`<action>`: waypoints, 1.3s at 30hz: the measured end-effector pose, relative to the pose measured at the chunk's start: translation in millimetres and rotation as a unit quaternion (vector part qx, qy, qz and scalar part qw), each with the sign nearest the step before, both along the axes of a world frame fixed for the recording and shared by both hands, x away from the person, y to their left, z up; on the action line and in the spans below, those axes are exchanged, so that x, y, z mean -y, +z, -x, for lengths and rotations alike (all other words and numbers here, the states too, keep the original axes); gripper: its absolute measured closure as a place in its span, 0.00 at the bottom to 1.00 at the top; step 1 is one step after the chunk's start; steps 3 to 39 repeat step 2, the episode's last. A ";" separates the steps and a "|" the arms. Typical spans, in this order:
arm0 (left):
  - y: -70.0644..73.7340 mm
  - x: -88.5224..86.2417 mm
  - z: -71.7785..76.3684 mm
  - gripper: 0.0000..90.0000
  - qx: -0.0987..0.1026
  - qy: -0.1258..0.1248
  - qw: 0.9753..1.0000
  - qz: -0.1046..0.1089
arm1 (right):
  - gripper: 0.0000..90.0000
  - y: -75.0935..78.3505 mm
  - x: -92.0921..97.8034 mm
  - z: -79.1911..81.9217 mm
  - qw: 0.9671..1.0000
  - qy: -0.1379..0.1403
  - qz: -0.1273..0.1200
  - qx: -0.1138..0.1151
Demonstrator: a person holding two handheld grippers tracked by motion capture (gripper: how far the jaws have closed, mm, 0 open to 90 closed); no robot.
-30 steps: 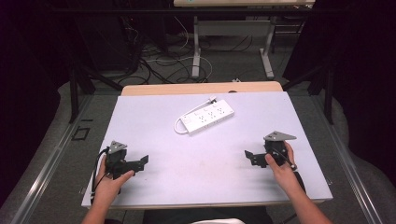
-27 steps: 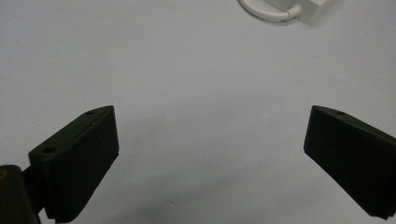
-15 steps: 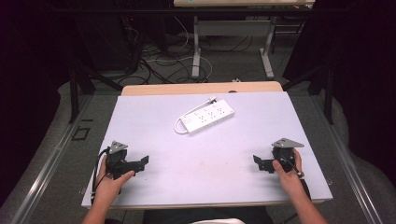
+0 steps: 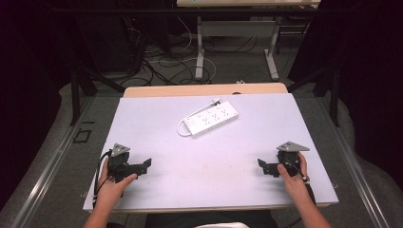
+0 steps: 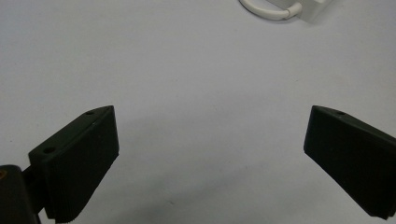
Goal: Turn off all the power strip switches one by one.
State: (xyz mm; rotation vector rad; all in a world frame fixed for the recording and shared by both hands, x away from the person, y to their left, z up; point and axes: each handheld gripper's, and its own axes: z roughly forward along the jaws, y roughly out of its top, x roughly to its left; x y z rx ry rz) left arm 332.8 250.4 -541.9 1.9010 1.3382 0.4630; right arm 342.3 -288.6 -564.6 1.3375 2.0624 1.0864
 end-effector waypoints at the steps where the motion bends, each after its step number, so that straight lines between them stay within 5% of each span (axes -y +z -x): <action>1: -0.1 0.0 -0.1 0.04 0.000 0.000 1.000 0.000 | 0.00 -0.1 -0.1 0.0 1.000 0.001 0.000 0.001; 39: -0.4 0.1 -0.3 0.04 0.002 0.001 1.000 0.000 | 0.00 0.1 -0.5 0.3 1.000 0.002 -0.001 0.000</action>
